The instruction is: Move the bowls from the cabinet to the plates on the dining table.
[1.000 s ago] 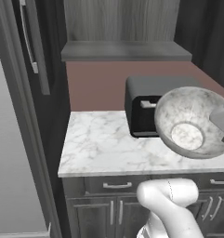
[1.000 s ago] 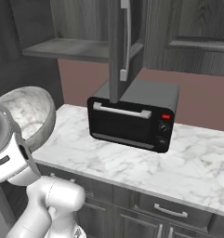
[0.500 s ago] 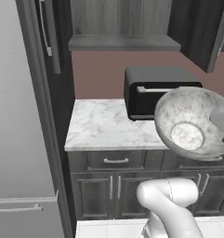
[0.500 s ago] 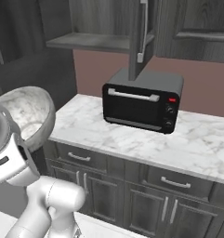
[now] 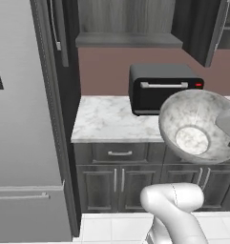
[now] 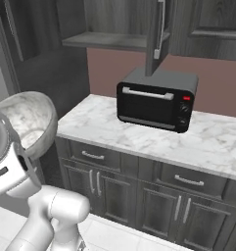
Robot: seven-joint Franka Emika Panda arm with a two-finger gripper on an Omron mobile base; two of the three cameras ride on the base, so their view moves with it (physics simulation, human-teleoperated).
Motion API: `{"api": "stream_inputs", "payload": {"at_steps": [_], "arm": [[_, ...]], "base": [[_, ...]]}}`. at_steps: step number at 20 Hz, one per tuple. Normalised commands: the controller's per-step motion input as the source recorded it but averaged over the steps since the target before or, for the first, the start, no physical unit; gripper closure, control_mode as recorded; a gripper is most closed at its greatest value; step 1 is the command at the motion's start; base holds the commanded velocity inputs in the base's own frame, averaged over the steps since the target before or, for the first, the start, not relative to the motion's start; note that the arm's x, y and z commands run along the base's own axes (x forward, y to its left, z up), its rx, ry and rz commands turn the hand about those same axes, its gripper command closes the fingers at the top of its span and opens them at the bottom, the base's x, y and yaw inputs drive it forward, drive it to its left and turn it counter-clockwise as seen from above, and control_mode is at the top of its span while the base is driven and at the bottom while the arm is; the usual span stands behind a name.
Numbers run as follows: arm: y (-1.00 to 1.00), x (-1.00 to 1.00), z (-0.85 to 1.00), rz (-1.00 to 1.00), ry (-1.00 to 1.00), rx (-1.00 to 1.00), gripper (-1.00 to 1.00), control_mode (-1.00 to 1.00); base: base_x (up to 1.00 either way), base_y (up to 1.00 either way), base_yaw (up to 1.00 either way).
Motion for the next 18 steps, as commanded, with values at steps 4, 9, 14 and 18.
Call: {"api": "stream_inputs", "payload": {"at_steps": [4, 9, 14, 18], "arm": [[0.00, 0.00, 0.00, 0.00, 0.00, 0.00, 1.00, 1.00], [0.00, 0.00, 0.00, 0.00, 0.00, 0.00, 1.00, 1.00], [0.00, 0.00, 0.00, 0.00, 0.00, 0.00, 1.00, 1.00], [0.00, 0.00, 0.00, 0.00, 0.00, 0.00, 1.00, 1.00]], "base": [[0.00, 0.00, 0.00], [-0.08, 0.00, 0.19], [-0.15, 0.00, 0.39], [-0.17, 0.00, 0.46]]}}
